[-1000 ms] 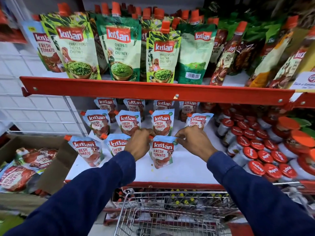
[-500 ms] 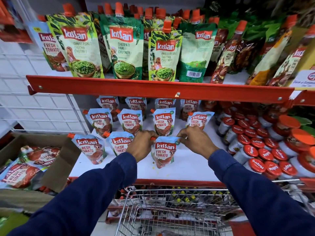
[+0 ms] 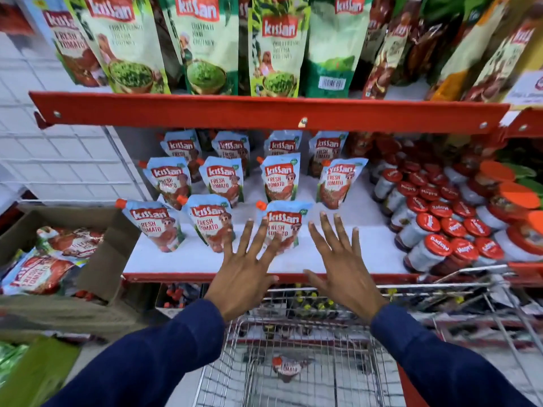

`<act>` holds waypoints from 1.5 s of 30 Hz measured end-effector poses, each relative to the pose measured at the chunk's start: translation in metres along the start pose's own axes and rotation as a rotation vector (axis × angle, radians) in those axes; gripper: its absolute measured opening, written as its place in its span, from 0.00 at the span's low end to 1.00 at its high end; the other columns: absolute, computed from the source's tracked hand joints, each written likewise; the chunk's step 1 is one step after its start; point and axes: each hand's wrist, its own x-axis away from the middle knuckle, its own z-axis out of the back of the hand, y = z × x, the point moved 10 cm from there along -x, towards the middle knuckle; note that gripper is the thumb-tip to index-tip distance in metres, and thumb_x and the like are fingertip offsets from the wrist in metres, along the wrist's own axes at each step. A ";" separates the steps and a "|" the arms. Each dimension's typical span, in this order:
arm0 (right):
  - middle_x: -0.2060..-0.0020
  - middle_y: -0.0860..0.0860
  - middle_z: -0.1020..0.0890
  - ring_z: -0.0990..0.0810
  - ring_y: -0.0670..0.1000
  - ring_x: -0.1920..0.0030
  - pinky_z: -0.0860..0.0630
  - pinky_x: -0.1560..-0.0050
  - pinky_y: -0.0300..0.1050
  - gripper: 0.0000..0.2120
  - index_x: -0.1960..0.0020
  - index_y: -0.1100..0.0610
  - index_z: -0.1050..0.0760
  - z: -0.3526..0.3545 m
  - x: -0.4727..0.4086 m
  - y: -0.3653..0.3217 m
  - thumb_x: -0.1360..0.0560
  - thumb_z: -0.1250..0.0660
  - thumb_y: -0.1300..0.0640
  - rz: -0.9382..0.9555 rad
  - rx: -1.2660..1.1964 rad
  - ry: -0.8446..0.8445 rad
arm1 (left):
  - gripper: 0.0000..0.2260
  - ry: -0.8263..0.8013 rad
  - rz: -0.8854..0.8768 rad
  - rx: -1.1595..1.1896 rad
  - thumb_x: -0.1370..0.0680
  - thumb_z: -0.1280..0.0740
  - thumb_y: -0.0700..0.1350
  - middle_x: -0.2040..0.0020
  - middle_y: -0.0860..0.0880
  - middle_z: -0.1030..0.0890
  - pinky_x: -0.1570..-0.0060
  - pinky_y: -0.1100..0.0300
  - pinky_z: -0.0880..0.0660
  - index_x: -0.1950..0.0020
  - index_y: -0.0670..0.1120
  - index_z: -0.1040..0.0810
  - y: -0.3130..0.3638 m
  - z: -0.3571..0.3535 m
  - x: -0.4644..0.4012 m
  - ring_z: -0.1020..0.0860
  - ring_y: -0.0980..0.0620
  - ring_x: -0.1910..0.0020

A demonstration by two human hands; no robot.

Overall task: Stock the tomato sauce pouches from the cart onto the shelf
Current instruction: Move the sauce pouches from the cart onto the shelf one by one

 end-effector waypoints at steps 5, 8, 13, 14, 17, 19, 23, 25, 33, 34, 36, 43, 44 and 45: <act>0.20 0.56 0.64 0.68 0.60 0.22 0.59 0.25 0.72 0.50 0.20 0.53 0.61 -0.063 0.060 -0.003 0.28 0.34 0.37 -0.006 0.041 -0.153 | 0.41 -0.165 0.006 0.016 0.24 0.36 0.60 0.20 0.39 0.56 0.30 0.25 0.55 0.21 0.48 0.56 0.024 -0.066 0.045 0.63 0.32 0.23; 0.21 0.56 0.64 0.69 0.60 0.22 0.61 0.25 0.71 0.49 0.20 0.54 0.60 -0.106 0.094 0.002 0.28 0.35 0.37 -0.027 0.018 -0.258 | 0.38 -0.310 0.009 0.056 0.22 0.39 0.59 0.20 0.40 0.60 0.29 0.27 0.59 0.21 0.49 0.58 0.040 -0.116 0.075 0.65 0.32 0.24; 0.20 0.55 0.63 0.67 0.60 0.22 0.60 0.24 0.69 0.47 0.20 0.54 0.61 -0.181 0.143 0.009 0.25 0.37 0.39 -0.059 -0.028 -0.452 | 0.35 -0.561 0.039 0.155 0.19 0.41 0.56 0.20 0.43 0.59 0.28 0.29 0.61 0.21 0.48 0.59 0.063 -0.193 0.122 0.63 0.35 0.23; 0.20 0.55 0.61 0.65 0.60 0.21 0.59 0.24 0.68 0.45 0.20 0.54 0.60 -0.194 0.151 0.009 0.25 0.37 0.40 -0.058 -0.030 -0.487 | 0.35 -0.605 0.047 0.163 0.19 0.40 0.54 0.19 0.44 0.57 0.28 0.30 0.61 0.21 0.48 0.59 0.066 -0.206 0.129 0.62 0.35 0.23; 0.19 0.54 0.55 0.61 0.59 0.20 0.57 0.23 0.66 0.39 0.20 0.55 0.56 -0.233 0.166 0.010 0.21 0.36 0.48 -0.094 -0.107 -0.615 | 0.34 -0.707 0.091 0.194 0.20 0.39 0.52 0.19 0.44 0.52 0.27 0.33 0.56 0.21 0.47 0.56 0.072 -0.240 0.140 0.56 0.36 0.22; 0.19 0.53 0.48 0.53 0.58 0.20 0.52 0.22 0.64 0.34 0.20 0.56 0.50 -0.251 0.169 0.011 0.20 0.37 0.52 -0.121 -0.140 -0.689 | 0.30 -0.752 0.107 0.225 0.20 0.37 0.50 0.21 0.44 0.44 0.27 0.33 0.50 0.22 0.47 0.48 0.076 -0.254 0.141 0.49 0.37 0.22; 0.38 0.57 0.19 0.21 0.61 0.38 0.23 0.40 0.55 0.18 0.31 0.53 0.28 -0.270 0.164 0.020 0.21 0.37 0.56 -0.229 -0.190 -0.690 | 0.18 -0.744 0.150 0.264 0.21 0.35 0.46 0.33 0.46 0.24 0.36 0.40 0.32 0.32 0.48 0.30 0.081 -0.269 0.135 0.33 0.41 0.31; 0.49 0.58 0.15 0.18 0.62 0.50 0.21 0.53 0.51 0.15 0.39 0.53 0.21 -0.270 0.159 0.023 0.22 0.39 0.62 -0.281 -0.183 -0.645 | 0.15 -0.712 0.171 0.251 0.23 0.34 0.41 0.40 0.45 0.19 0.41 0.43 0.28 0.36 0.48 0.27 0.081 -0.272 0.131 0.28 0.42 0.37; 0.62 0.56 0.15 0.17 0.60 0.60 0.31 0.64 0.44 0.11 0.52 0.52 0.18 -0.252 0.147 0.025 0.22 0.39 0.61 -0.235 -0.142 -0.559 | 0.24 -0.653 0.213 0.250 0.31 0.37 0.31 0.42 0.46 0.21 0.44 0.44 0.25 0.38 0.47 0.25 0.079 -0.257 0.117 0.26 0.43 0.38; 0.63 0.55 0.15 0.17 0.59 0.61 0.32 0.65 0.43 0.10 0.52 0.52 0.18 -0.244 0.146 0.026 0.22 0.39 0.61 -0.224 -0.135 -0.542 | 0.23 -0.639 0.218 0.266 0.30 0.37 0.32 0.41 0.46 0.21 0.44 0.44 0.26 0.37 0.48 0.26 0.079 -0.250 0.115 0.27 0.43 0.37; 0.64 0.54 0.16 0.18 0.59 0.63 0.29 0.67 0.44 0.09 0.51 0.51 0.19 -0.223 0.142 0.028 0.22 0.38 0.60 -0.197 -0.124 -0.510 | 0.24 -0.605 0.218 0.296 0.30 0.37 0.33 0.40 0.46 0.22 0.44 0.42 0.25 0.35 0.48 0.27 0.079 -0.228 0.111 0.28 0.42 0.36; 0.62 0.49 0.15 0.18 0.52 0.63 0.19 0.61 0.48 0.10 0.46 0.47 0.20 -0.114 0.121 0.031 0.20 0.39 0.56 -0.113 -0.138 -0.375 | 0.28 -0.434 0.212 0.302 0.32 0.37 0.30 0.41 0.49 0.21 0.46 0.43 0.25 0.36 0.51 0.27 0.078 -0.135 0.084 0.29 0.43 0.35; 0.61 0.49 0.14 0.18 0.51 0.63 0.19 0.60 0.48 0.10 0.46 0.47 0.20 -0.098 0.117 0.032 0.19 0.39 0.55 -0.112 -0.159 -0.354 | 0.28 -0.413 0.203 0.301 0.33 0.36 0.31 0.41 0.49 0.21 0.47 0.43 0.24 0.36 0.51 0.27 0.079 -0.122 0.078 0.29 0.42 0.36; 0.61 0.48 0.15 0.18 0.50 0.64 0.19 0.60 0.47 0.10 0.45 0.47 0.20 -0.081 0.113 0.033 0.18 0.40 0.54 -0.107 -0.174 -0.335 | 0.28 -0.387 0.195 0.306 0.33 0.35 0.31 0.42 0.49 0.21 0.48 0.43 0.23 0.36 0.52 0.27 0.079 -0.107 0.071 0.29 0.43 0.37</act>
